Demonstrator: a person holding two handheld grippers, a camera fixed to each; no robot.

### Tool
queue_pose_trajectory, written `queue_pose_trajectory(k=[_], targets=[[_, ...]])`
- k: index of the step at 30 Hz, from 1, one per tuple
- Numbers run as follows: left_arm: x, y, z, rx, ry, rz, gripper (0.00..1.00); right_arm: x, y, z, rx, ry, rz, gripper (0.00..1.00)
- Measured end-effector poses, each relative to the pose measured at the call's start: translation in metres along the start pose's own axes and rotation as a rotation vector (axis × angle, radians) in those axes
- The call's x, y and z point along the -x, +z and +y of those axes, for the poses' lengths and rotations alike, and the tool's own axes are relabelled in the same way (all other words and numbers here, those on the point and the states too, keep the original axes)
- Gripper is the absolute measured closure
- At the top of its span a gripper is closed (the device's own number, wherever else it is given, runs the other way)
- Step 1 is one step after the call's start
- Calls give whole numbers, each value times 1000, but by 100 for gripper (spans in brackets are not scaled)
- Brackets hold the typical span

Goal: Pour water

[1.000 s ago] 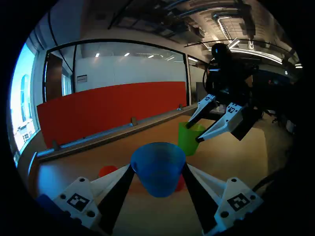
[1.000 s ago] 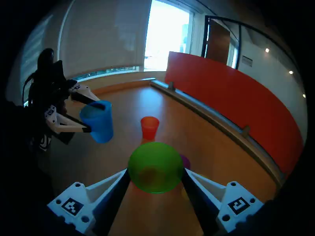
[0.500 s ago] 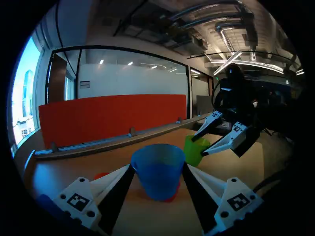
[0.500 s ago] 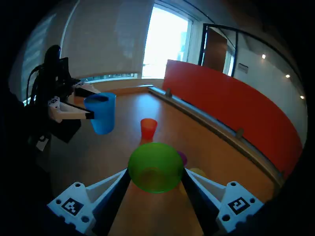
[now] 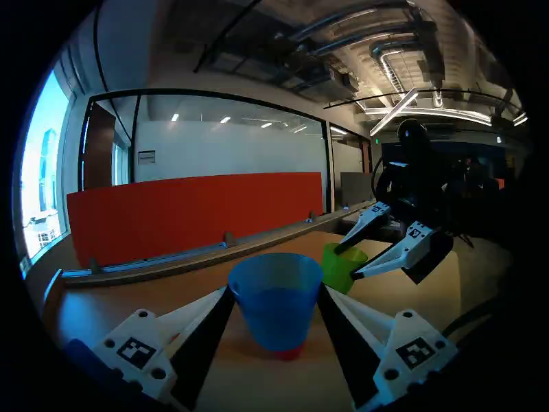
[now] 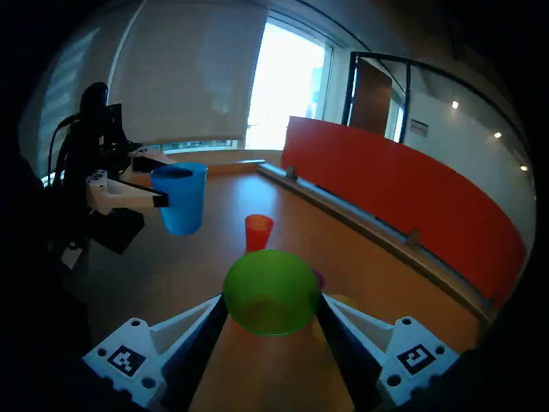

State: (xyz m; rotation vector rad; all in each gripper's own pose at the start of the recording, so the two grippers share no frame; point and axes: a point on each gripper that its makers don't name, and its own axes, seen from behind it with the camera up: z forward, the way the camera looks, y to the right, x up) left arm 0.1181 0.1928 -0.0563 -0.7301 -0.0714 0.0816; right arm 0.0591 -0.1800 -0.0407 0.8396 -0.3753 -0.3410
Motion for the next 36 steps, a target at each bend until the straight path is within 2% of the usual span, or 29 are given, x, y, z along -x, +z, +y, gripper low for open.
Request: queue_pose_trajectory(k=[9,23,36], targets=[[1,-2,2,-1,8,-8,15,-2,0,-5,-8,-7,31,8],[1,-2,0,-9,6,-8,15,-23,1,-17,-21,33,161,8],[1,-2,-3,-18,-1,-6,15,-39,4,-19,-22,69,264,8]])
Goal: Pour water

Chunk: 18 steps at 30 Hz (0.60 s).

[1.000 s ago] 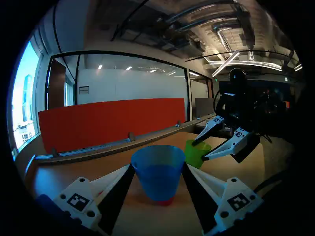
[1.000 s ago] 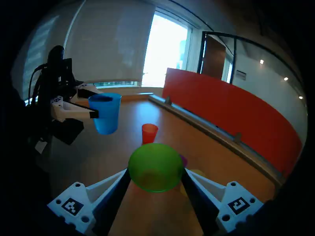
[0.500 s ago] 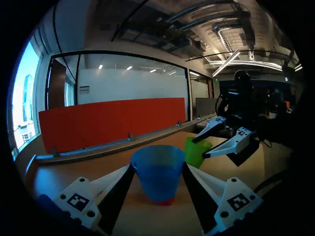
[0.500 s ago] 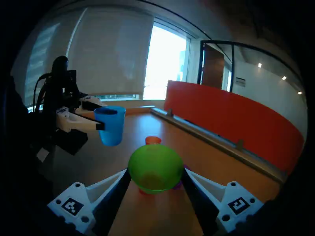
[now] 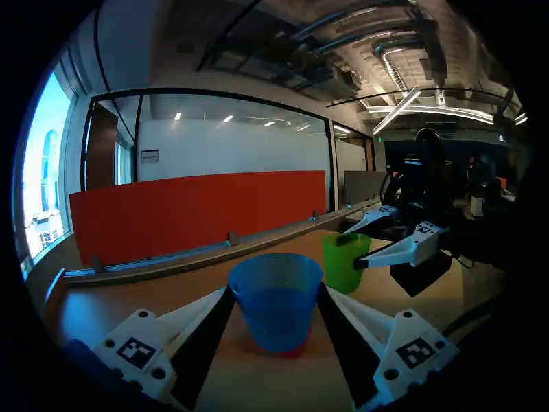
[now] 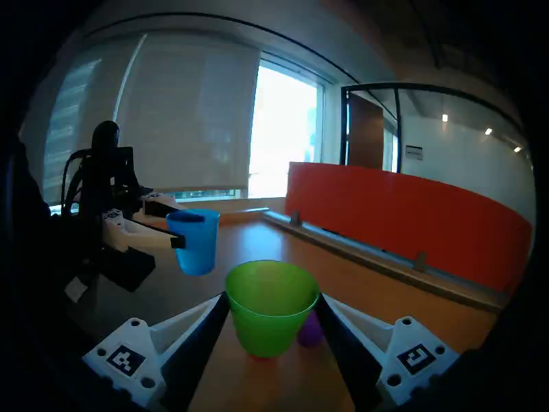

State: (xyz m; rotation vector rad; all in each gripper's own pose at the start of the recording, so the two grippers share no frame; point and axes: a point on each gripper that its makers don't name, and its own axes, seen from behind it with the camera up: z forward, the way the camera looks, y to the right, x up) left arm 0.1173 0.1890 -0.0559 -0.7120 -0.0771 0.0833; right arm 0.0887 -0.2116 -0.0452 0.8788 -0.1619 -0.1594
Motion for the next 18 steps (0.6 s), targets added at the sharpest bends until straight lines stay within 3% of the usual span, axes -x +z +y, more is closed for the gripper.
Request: queue_pose_trajectory(k=[18], targets=[[2,0,-4,-6,-12,7,15,-20,11,-2,19,2,114,7]])
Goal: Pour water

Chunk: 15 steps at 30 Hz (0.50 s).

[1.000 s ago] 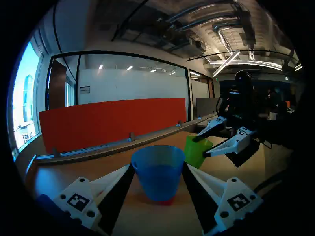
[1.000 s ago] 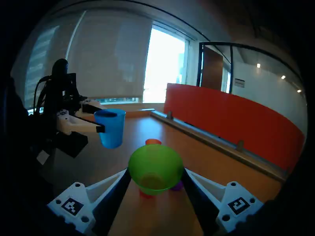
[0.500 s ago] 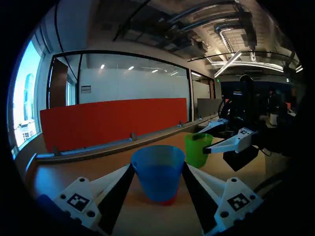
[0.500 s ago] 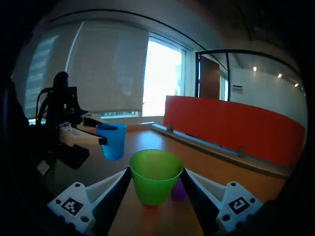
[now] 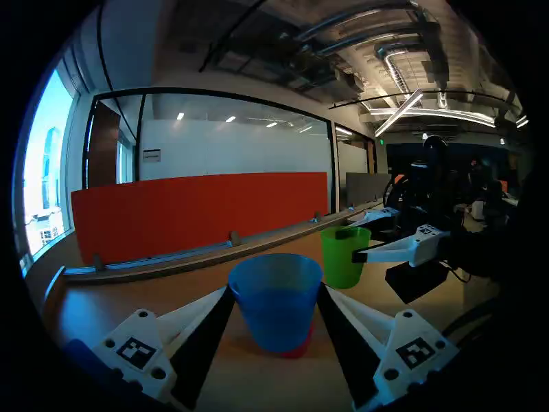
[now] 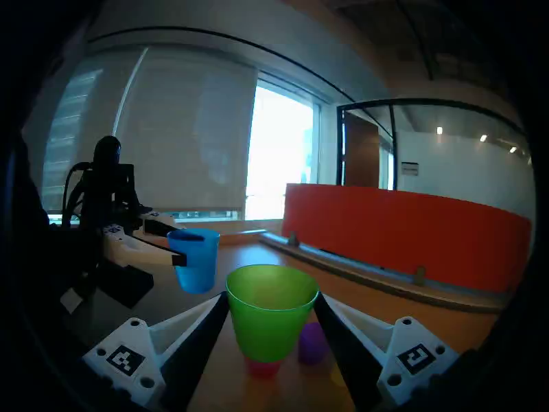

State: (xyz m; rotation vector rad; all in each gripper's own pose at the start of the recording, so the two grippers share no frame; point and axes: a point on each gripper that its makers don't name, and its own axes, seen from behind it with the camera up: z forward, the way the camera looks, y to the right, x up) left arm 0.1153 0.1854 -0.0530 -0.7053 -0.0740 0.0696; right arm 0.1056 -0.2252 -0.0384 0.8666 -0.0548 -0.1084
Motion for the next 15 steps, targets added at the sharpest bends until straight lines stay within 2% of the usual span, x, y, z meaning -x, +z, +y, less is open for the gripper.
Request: queue_pose_trajectory(k=[8,15], targets=[[-2,-1,-1,0,1,2,15,-1,4,-4,-15,15,18,8],[0,-1,-3,-5,-2,1,15,0,5,1,-3,17,22,9]])
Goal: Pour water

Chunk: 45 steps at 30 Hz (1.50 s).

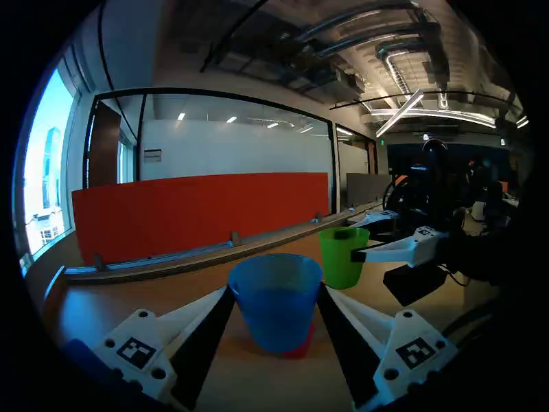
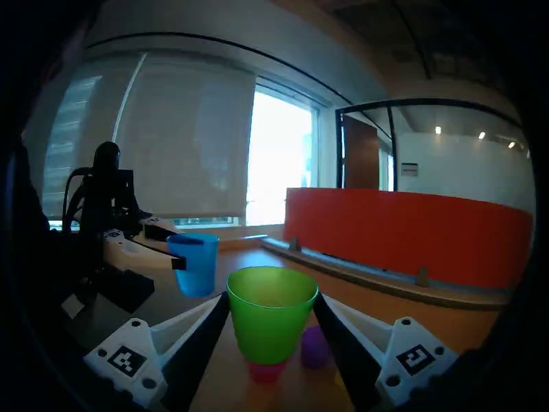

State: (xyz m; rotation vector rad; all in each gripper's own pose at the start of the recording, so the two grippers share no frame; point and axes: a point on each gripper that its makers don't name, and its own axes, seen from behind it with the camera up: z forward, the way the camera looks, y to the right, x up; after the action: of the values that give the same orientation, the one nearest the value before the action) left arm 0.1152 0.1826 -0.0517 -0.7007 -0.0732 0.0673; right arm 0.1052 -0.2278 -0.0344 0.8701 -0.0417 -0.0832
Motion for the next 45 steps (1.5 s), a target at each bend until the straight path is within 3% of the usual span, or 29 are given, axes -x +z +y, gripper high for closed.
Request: queue_pose_trajectory(k=[8,25,45], targets=[[1,1,-2,-1,5,-3,15,4,2,-4,-4,-21,-6,10],[-5,0,-5,4,46,0,16,10,2,-10,-30,-4,-14,10],[-19,4,-12,6,185,-9,16,23,9,-29,-103,0,-52,10]])
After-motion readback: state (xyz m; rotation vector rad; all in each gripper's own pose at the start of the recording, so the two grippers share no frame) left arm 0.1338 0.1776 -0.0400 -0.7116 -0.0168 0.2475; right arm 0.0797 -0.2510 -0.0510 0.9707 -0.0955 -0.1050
